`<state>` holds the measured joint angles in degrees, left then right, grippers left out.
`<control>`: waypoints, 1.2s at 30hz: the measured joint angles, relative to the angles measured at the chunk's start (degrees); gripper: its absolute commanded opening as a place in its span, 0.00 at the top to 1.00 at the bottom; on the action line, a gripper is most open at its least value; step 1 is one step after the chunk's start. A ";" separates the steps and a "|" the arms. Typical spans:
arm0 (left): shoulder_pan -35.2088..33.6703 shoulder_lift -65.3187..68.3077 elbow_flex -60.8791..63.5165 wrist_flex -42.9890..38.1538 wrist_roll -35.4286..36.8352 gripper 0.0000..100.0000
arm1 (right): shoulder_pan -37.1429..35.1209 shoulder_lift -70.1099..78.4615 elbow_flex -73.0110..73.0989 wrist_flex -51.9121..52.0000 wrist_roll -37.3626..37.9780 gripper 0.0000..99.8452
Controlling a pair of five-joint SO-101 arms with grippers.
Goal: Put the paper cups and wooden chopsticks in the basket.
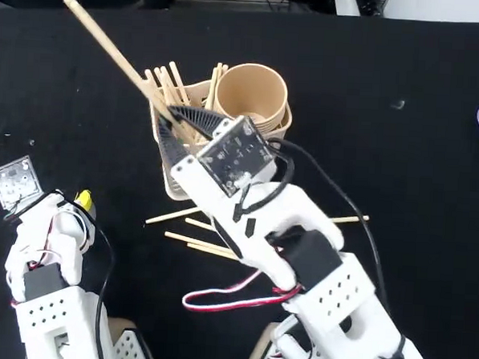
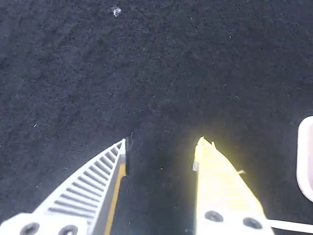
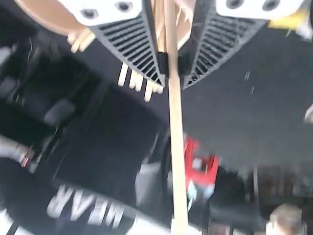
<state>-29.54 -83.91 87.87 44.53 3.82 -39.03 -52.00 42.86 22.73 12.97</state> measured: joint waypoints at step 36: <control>0.35 0.00 0.00 0.00 0.00 0.78 | 8.97 11.52 10.02 -17.67 -7.65 0.85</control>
<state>-29.19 -83.91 87.87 44.53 3.82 -30.07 -40.48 52.88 5.05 5.32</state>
